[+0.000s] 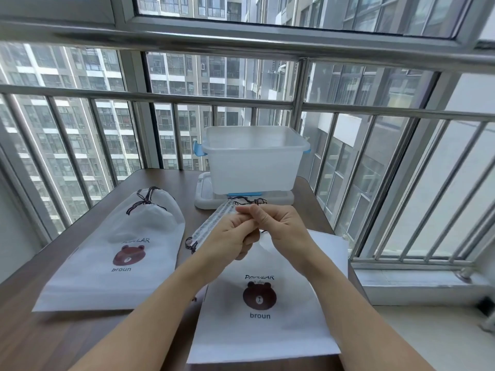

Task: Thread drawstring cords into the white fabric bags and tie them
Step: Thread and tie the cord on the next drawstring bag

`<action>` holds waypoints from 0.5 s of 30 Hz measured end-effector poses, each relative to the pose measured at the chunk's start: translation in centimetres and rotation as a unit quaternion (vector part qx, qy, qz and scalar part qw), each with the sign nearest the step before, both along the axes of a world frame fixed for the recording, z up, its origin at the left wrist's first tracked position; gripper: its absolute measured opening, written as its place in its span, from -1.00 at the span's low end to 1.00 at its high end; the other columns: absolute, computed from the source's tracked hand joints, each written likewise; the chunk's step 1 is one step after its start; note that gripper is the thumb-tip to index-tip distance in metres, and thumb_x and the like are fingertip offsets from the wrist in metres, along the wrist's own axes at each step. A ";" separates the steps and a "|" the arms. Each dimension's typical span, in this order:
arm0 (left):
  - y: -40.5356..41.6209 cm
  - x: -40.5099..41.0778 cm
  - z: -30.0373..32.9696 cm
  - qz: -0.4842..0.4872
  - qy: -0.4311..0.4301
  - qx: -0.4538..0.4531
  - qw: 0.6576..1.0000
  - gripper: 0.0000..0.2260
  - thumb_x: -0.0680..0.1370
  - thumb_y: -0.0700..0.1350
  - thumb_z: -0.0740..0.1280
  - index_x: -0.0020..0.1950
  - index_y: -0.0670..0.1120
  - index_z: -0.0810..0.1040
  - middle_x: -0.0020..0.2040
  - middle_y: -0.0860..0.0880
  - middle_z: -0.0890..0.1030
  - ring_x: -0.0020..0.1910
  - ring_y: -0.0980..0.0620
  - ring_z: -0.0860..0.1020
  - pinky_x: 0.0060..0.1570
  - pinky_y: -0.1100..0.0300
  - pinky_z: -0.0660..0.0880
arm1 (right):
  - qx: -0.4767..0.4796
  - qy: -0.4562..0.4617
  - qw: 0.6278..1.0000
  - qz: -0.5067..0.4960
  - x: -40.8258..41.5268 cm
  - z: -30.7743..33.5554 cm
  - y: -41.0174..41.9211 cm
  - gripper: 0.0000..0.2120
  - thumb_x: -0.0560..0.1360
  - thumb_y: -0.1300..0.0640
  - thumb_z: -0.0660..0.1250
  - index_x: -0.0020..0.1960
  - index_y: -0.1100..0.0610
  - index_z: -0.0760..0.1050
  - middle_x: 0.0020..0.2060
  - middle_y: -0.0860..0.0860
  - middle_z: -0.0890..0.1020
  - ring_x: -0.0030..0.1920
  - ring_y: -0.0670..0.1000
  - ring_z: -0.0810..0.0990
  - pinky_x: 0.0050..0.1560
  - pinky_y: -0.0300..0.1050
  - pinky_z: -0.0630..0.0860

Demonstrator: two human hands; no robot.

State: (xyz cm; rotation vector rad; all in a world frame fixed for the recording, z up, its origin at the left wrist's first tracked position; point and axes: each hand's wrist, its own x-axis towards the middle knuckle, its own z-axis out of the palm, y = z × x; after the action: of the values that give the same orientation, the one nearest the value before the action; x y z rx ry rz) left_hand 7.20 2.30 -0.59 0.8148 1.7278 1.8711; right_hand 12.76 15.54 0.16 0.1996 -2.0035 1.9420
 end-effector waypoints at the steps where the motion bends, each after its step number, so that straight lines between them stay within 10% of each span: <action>1: -0.1 0.0 0.0 -0.015 -0.009 0.001 1.000 -0.67 0.65 -0.20 0.21 -0.32 -0.05 0.46 -0.43 0.01 0.26 -0.48 0.10 0.12 -0.50 0.28 0.05 | -0.001 0.001 1.000 -0.003 -0.1 -0.1 0.1 -0.68 0.53 0.02 0.33 0.11 0.22 0.69 -0.09 0.08 0.75 -0.03 -0.07 0.70 0.02 -0.27 0.55; 10: 0.4 0.4 -0.4 0.013 -0.002 0.015 1.000 -0.75 0.65 -0.10 0.26 -0.15 -0.23 0.48 -0.45 0.00 0.33 -0.48 0.09 0.19 -0.47 0.27 0.08 | -0.016 -0.043 0.999 -0.003 -0.5 -0.3 0.6 -0.49 0.61 -0.11 0.16 0.20 0.26 0.65 0.06 0.11 0.73 0.13 0.03 0.70 0.15 -0.18 0.58; 15: 0.5 -0.8 -0.3 0.073 -0.050 0.076 0.993 -0.70 0.69 -0.07 0.16 -0.04 -0.19 0.59 -0.40 -0.05 0.50 -0.48 0.08 0.40 -0.51 0.29 0.31 | -0.019 0.029 0.993 -0.108 -0.7 -0.4 1.2 -0.82 0.63 0.18 0.32 0.13 0.17 0.68 0.00 0.05 0.75 0.04 0.00 0.70 0.07 -0.11 0.57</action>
State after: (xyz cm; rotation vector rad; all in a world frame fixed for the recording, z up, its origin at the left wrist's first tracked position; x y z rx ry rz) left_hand 6.45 2.82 -0.89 0.6524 1.6385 2.1234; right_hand 12.08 16.76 -0.24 0.0277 -1.8643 1.8155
